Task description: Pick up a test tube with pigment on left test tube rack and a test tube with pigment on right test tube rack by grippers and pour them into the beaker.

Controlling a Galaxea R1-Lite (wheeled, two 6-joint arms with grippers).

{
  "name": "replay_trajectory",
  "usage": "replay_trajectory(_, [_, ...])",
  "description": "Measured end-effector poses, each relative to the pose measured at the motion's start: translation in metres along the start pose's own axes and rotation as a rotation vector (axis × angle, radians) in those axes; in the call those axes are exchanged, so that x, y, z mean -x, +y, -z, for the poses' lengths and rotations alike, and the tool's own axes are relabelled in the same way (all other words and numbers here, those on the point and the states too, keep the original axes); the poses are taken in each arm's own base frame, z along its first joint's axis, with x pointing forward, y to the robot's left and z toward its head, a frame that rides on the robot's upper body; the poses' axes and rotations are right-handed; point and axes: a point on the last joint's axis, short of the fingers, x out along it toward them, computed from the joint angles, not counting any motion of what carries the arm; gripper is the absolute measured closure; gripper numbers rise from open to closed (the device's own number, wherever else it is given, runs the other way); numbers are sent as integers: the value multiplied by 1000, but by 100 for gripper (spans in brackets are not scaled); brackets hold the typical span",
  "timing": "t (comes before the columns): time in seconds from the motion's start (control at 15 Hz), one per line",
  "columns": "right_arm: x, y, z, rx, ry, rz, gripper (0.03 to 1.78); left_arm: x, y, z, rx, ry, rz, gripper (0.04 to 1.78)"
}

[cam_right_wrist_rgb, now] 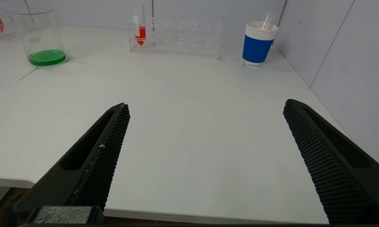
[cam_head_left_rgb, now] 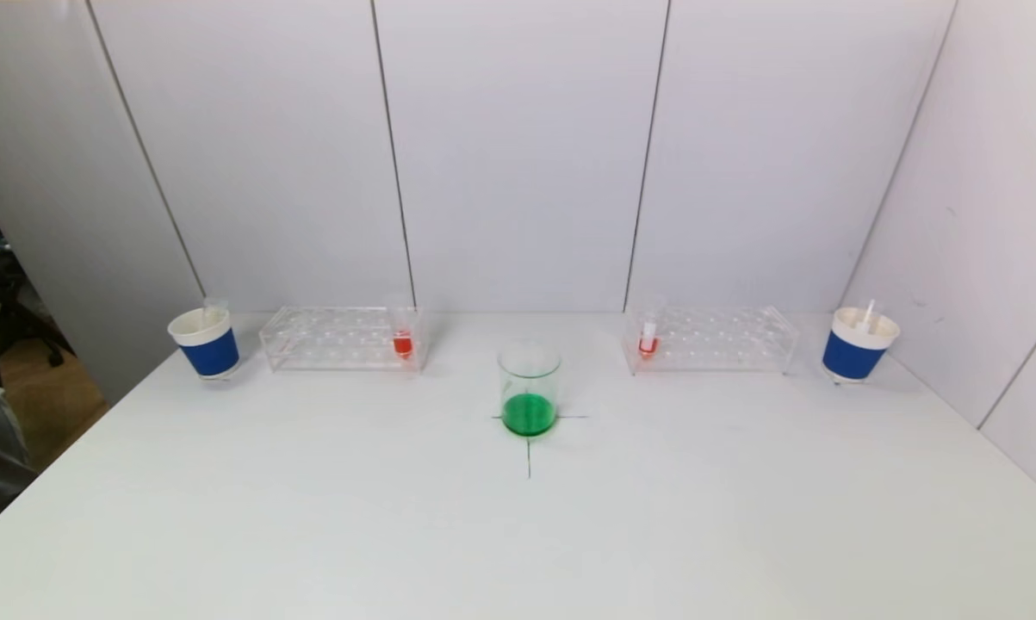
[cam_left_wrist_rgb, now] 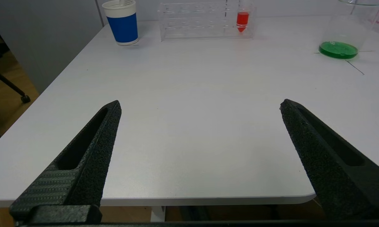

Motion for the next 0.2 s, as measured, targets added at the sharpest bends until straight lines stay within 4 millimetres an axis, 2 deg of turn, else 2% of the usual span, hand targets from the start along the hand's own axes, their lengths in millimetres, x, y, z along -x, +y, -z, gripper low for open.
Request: replay_trajectory(0.2, [0,0,0,-1,0,1,4,0,0,0,0,0,0,6])
